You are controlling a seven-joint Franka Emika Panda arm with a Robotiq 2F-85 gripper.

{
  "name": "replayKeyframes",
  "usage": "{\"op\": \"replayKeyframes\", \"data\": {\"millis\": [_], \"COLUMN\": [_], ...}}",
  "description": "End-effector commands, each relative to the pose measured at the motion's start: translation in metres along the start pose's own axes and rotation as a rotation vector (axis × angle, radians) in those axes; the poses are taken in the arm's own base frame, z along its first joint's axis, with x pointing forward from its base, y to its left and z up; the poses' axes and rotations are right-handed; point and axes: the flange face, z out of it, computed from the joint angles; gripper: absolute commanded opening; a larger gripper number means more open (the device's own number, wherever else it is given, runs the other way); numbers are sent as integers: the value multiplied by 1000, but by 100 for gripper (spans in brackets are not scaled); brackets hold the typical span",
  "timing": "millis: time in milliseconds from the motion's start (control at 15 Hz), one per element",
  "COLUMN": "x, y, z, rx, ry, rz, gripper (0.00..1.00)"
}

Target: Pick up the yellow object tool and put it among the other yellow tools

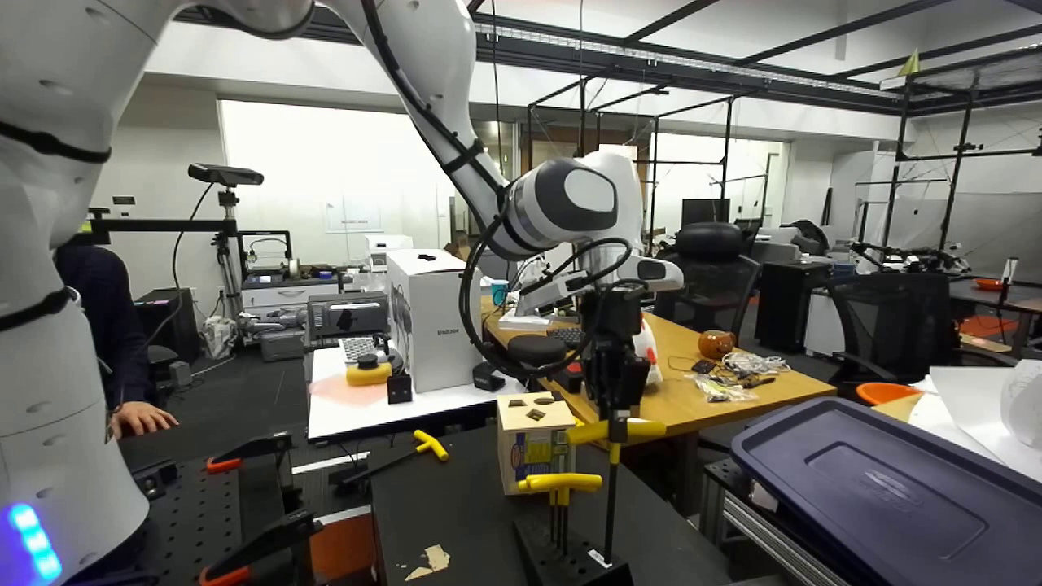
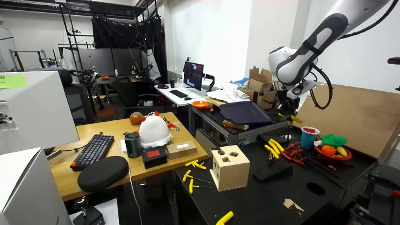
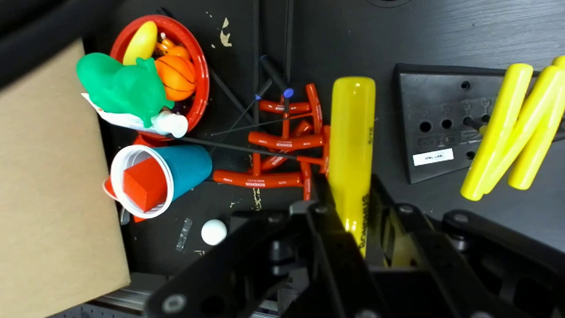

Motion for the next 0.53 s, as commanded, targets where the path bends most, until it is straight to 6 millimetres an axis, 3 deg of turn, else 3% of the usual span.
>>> {"op": "replayKeyframes", "data": {"millis": [0,467], "x": [-17,-26], "y": [-1,-18], "z": [-15,-11], "rx": [32,58], "ry": [-16,-40], "rz": [9,8], "gripper": [6,6]}}
